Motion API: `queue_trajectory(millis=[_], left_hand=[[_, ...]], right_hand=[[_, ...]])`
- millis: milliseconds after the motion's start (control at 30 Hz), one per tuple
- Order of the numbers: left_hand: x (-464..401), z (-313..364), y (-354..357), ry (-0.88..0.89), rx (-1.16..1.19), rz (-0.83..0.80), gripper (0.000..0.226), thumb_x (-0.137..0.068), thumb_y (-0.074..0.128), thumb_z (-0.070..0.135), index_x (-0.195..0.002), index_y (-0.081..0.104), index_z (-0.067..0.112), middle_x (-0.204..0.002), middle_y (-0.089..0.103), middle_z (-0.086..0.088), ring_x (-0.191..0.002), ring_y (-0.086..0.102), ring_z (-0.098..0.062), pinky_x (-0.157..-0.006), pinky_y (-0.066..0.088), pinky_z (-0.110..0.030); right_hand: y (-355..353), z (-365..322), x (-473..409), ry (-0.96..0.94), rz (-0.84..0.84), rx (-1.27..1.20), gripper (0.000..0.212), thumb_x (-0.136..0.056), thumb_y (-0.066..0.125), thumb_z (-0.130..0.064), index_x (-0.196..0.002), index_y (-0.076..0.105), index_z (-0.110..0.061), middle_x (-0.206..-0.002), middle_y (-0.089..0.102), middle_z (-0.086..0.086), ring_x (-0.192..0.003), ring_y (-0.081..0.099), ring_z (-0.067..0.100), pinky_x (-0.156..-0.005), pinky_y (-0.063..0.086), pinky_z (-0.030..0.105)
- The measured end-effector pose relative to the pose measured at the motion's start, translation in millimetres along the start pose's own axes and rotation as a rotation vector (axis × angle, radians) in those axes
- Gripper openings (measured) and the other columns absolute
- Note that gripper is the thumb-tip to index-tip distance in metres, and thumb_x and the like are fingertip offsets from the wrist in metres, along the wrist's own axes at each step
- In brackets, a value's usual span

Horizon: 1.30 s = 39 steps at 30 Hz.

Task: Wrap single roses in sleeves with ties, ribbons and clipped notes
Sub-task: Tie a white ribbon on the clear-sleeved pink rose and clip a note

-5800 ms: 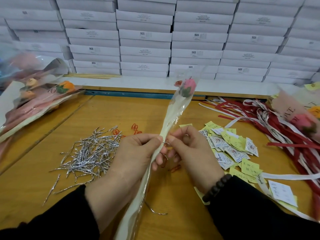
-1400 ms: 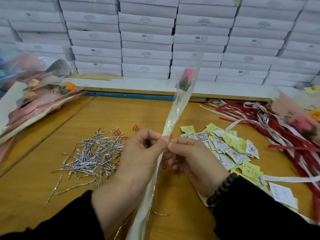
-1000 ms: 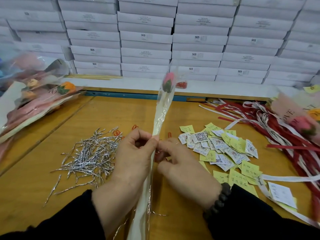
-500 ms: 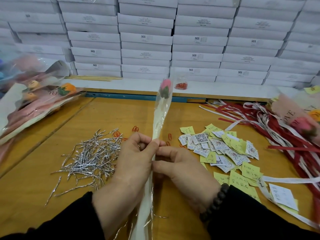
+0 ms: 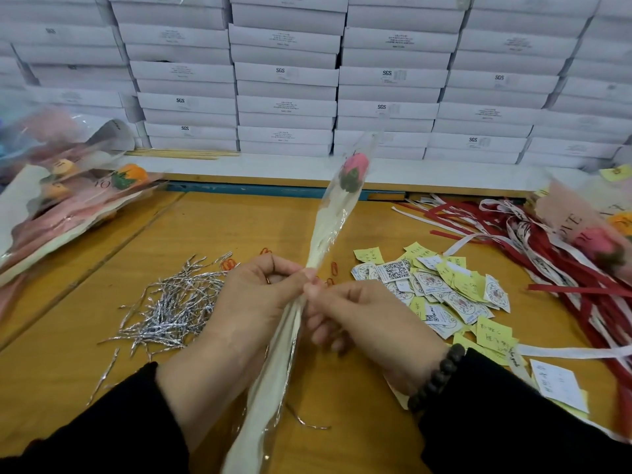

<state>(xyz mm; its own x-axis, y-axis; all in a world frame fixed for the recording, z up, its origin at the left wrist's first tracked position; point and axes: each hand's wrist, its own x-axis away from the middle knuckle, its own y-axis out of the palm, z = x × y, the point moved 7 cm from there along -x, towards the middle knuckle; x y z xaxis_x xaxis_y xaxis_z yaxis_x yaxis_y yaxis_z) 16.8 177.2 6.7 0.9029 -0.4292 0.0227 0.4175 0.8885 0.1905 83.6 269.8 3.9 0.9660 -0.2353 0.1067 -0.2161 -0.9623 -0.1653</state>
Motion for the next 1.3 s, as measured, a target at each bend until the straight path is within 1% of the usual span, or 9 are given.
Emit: queue_trajectory(millis=[133, 267, 433, 567, 700, 867, 1067, 1200, 1300], left_hand=[[0.0, 4.4, 1.5, 0.051, -0.037, -0.032, 0.009, -0.078, 0.066, 0.001, -0.082, 0.059, -0.004, -0.057, 0.067, -0.009, -0.043, 0.057, -0.010, -0.042, 0.046, -0.017], [3.1, 3.3, 7.0, 0.053, -0.073, -0.072, 0.008, -0.080, 0.066, -0.001, -0.080, 0.058, -0.003, -0.058, 0.067, -0.008, -0.045, 0.056, -0.009, -0.045, 0.047, -0.016], [8.7, -2.2, 16.3, 0.059, -0.128, -0.131, 0.008, -0.079, 0.066, -0.004, -0.077, 0.058, -0.002, -0.060, 0.066, -0.011, -0.047, 0.056, -0.011, -0.049, 0.049, -0.018], [9.4, -10.4, 19.9, -0.034, -0.070, -0.165, 0.011, -0.076, 0.068, -0.001, -0.082, 0.059, 0.000, -0.061, 0.067, -0.011, -0.046, 0.057, -0.013, -0.049, 0.050, -0.018], [11.7, -16.2, 23.5, -0.146, -0.013, -0.215, 0.025, -0.066, 0.069, 0.015, -0.085, 0.064, 0.000, -0.064, 0.069, -0.012, -0.045, 0.060, -0.012, -0.044, 0.049, -0.018], [15.2, -16.4, 25.6, -0.200, 0.018, -0.290, 0.026, -0.069, 0.066, 0.018, -0.084, 0.068, -0.003, -0.074, 0.071, -0.020, -0.051, 0.064, -0.017, -0.045, 0.051, -0.021], [16.4, -18.0, 25.3, -0.187, -0.003, -0.231, 0.010, -0.081, 0.061, 0.006, -0.077, 0.066, -0.002, -0.062, 0.066, -0.016, -0.045, 0.059, -0.015, -0.042, 0.049, -0.019], [13.8, -14.2, 16.4, -0.143, 0.051, -0.104, 0.010, -0.085, 0.058, 0.000, -0.077, 0.063, -0.003, -0.057, 0.063, -0.014, -0.039, 0.056, -0.014, -0.038, 0.046, -0.018], [11.4, -13.0, 10.7, -0.129, 0.082, -0.048, 0.008, -0.086, 0.057, -0.001, -0.079, 0.060, -0.003, -0.054, 0.062, -0.013, -0.037, 0.055, -0.016, -0.037, 0.047, -0.019]], right_hand=[[-21.9, 0.8, -5.7, 0.016, 0.163, -0.098, 0.033, -0.090, 0.053, -0.039, -0.072, 0.062, -0.012, -0.053, 0.058, -0.007, -0.045, 0.053, 0.005, -0.044, 0.038, 0.016], [-32.3, 4.8, -10.4, 0.005, 0.199, -0.183, 0.027, -0.087, 0.058, -0.038, -0.081, 0.066, -0.013, -0.059, 0.061, -0.008, -0.047, 0.052, 0.004, -0.045, 0.038, 0.017], [-37.4, 6.3, -13.2, -0.059, 0.234, -0.229, 0.025, -0.084, 0.064, -0.026, -0.061, 0.063, -0.016, -0.054, 0.054, -0.003, -0.044, 0.044, 0.005, -0.042, 0.035, 0.015], [-39.9, 10.1, -14.8, -0.059, 0.246, -0.314, 0.024, -0.087, 0.060, -0.007, -0.064, 0.060, -0.013, -0.045, 0.049, -0.002, -0.044, 0.042, 0.007, -0.046, 0.035, 0.017], [-40.6, 8.9, -15.1, -0.081, 0.237, -0.376, 0.024, -0.087, 0.059, -0.004, -0.064, 0.061, -0.013, -0.045, 0.049, -0.003, -0.043, 0.042, 0.006, -0.046, 0.035, 0.017], [-45.8, 8.4, -16.6, -0.091, 0.256, -0.421, 0.023, -0.087, 0.058, -0.003, -0.065, 0.060, -0.011, -0.044, 0.048, -0.003, -0.040, 0.042, 0.005, -0.042, 0.034, 0.015], [-45.7, 9.4, -16.4, -0.084, 0.242, -0.283, 0.021, -0.087, 0.061, -0.010, -0.067, 0.062, -0.011, -0.049, 0.052, -0.003, -0.043, 0.046, 0.004, -0.046, 0.037, 0.017], [-50.4, 0.0, -13.4, -0.091, 0.232, -0.031, 0.014, -0.089, 0.060, -0.024, -0.078, 0.065, -0.020, -0.067, 0.063, -0.007, -0.048, 0.053, 0.002, -0.046, 0.040, 0.015], [-70.5, -14.8, -7.9, -0.124, 0.261, 0.262, 0.006, -0.088, 0.061, -0.019, -0.091, 0.066, -0.018, -0.077, 0.063, -0.001, -0.051, 0.054, 0.004, -0.045, 0.041, 0.013]])
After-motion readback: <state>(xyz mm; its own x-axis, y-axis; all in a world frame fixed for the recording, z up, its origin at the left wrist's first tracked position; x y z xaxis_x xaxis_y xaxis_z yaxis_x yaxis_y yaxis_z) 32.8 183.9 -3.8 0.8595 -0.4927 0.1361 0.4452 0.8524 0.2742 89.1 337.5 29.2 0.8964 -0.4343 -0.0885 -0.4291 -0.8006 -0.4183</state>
